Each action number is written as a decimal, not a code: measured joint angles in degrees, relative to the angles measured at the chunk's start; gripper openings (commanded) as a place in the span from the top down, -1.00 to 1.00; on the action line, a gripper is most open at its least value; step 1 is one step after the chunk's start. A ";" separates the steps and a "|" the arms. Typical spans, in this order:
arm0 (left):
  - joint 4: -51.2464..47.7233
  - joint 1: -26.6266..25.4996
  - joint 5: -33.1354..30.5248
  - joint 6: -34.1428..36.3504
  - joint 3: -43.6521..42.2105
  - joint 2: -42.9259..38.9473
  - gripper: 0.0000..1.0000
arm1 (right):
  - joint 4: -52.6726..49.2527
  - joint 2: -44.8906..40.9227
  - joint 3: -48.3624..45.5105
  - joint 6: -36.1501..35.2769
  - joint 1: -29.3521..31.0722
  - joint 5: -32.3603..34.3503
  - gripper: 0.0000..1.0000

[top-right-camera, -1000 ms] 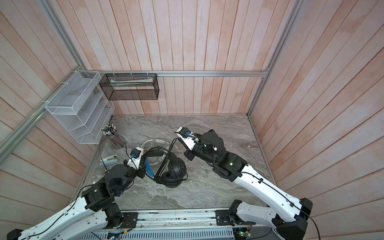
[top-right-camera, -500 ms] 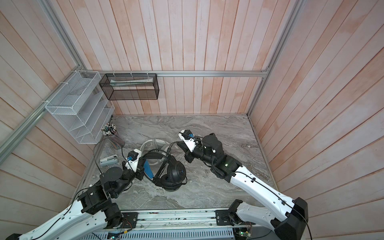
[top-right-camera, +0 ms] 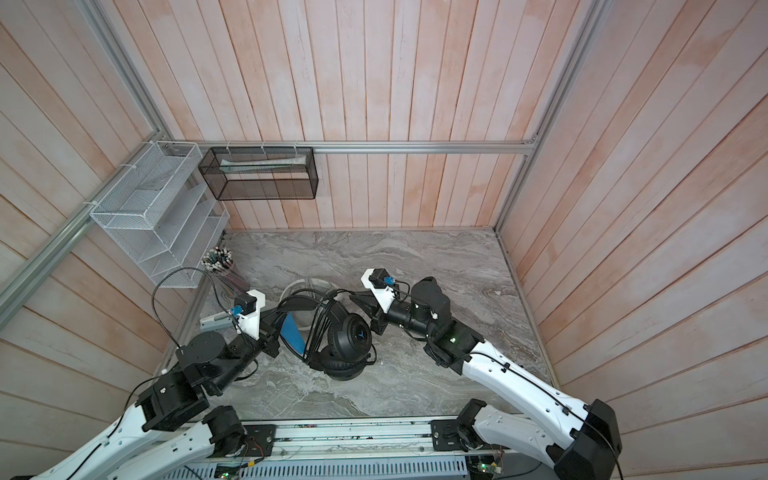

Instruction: Wrap the headphones

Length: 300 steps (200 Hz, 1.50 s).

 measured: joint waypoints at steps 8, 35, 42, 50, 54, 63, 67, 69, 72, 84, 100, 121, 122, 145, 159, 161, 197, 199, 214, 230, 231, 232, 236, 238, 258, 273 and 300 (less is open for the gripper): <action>-0.46 0.00 0.50 -0.96 0.63 0.42 1.00 | 0.79 0.00 -0.33 0.22 0.00 -0.42 0.94; -1.92 0.00 1.77 -3.56 2.60 1.70 1.00 | 2.62 0.00 -0.76 1.25 -0.11 -1.53 0.82; -2.43 0.00 1.90 -4.09 3.23 1.97 1.00 | 2.95 0.00 -0.76 1.42 -0.17 -1.66 0.78; -2.93 0.00 1.99 -4.55 3.82 2.19 1.00 | 3.34 0.00 -0.81 1.55 -0.22 -1.90 0.75; -3.17 0.00 2.19 -4.85 4.13 2.29 1.00 | 3.56 0.00 -0.85 1.64 -0.22 -1.99 0.73; -3.21 0.00 2.60 -5.81 4.76 2.54 1.00 | 4.17 0.00 -1.16 1.81 -0.22 -2.27 0.66; -3.28 -0.02 2.71 -6.12 5.18 2.71 1.00 | 4.28 -0.02 -1.31 2.16 -0.22 -2.43 0.62; -3.34 -0.02 2.84 -6.19 5.38 2.78 1.00 | 4.35 -0.02 -1.36 2.14 -0.22 -2.43 0.61; -3.34 -0.02 2.84 -6.23 5.62 2.86 1.00 | 4.42 -0.04 -1.46 2.14 -0.22 -2.45 0.57; -3.85 0.04 2.89 -6.78 6.91 3.37 1.00 | 4.46 -0.07 -1.99 2.40 -0.37 -2.56 0.45; -3.06 0.00 3.48 -8.87 9.40 4.46 1.00 | 4.17 0.00 -3.10 3.04 -0.37 -2.73 0.33; -2.56 -0.09 3.48 -10.38 12.98 5.57 1.00 | 4.09 0.02 -3.89 3.13 -0.37 -3.10 0.19; -2.58 -0.09 3.50 -10.40 13.09 5.62 1.00 | 4.11 0.02 -3.91 3.15 -0.37 -3.10 0.19; -3.34 -0.09 3.41 -11.65 16.55 7.17 1.00 | 4.35 0.02 -4.20 3.52 -0.37 -3.43 0.10; -4.52 -0.09 3.19 -12.33 18.69 8.48 1.00 | 4.90 -0.11 -4.70 3.91 -0.37 -3.41 0.04; -4.83 -0.09 3.17 -12.48 19.02 8.70 1.00 | 5.07 -0.20 -4.85 4.00 -0.37 -3.41 0.04; -10.91 -0.09 2.16 -14.58 24.74 12.57 1.00 | 6.75 -3.65 -8.46 5.09 -0.37 -1.73 -0.05; -11.13 -0.09 2.14 -14.62 24.92 12.68 1.00 | 6.82 -3.85 -8.59 5.20 -0.37 -1.60 -0.05; -13.62 -0.07 2.12 -15.19 26.71 13.88 1.00 | 7.72 -6.32 -10.19 5.95 -0.37 -0.22 -0.12; -16.13 -0.07 2.16 -15.61 28.17 14.73 1.00 | 8.74 -9.81 -12.44 6.88 -0.37 2.19 -0.23; -16.20 -0.07 2.16 -15.63 28.24 14.75 1.00 | 8.79 -9.97 -12.52 6.88 -0.37 2.29 -0.23; -16.39 -0.07 2.19 -15.65 28.37 14.80 1.00 | 8.81 -10.32 -12.72 6.93 -0.37 2.56 -0.24; -17.05 -0.07 2.23 -15.72 28.70 14.97 1.00 | 9.05 -11.19 -13.27 7.26 -0.37 3.17 -0.26; -17.27 -0.07 2.27 -15.72 28.83 15.04 1.00 | 9.20 -11.65 -13.57 7.19 -0.37 3.58 -0.26; -19.71 -0.07 2.84 -16.09 30.32 15.67 1.00 | 10.05 -16.04 -16.37 8.33 -0.37 6.99 -0.28; -21.44 -0.07 3.32 -16.41 31.65 16.41 1.00 | 10.10 -18.60 -17.55 9.18 -0.37 9.79 -0.31; -22.97 -0.07 3.48 -17.92 32.68 17.92 1.00 | 9.31 -23.10 -18.84 11.04 -0.37 17.57 -0.40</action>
